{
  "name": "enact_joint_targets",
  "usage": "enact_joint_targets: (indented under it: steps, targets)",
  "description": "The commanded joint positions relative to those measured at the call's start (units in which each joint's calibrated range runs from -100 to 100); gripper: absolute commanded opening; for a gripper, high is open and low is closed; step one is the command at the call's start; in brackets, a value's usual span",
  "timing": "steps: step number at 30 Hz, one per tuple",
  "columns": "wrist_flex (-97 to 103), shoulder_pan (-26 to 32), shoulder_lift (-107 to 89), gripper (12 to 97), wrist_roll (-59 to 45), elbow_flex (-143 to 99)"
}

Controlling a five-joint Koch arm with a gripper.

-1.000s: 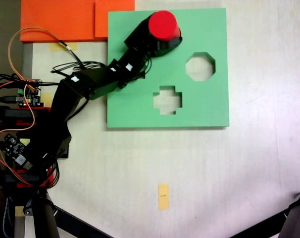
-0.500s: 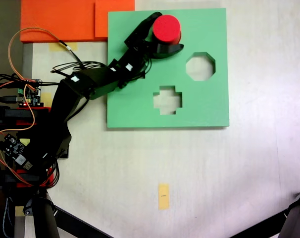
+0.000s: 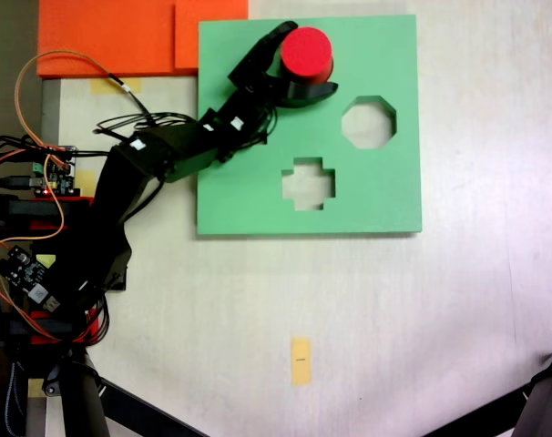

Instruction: Put the cylinder block into the corresponding hole

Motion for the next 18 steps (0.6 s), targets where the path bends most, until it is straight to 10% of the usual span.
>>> enact_joint_targets:
  steps: [1,18]
  targets:
    - [7.66,-0.1,-4.75,69.4,0.29,-6.91]
    - [11.22,-1.47,-57.82,60.3,0.24,-47.39]
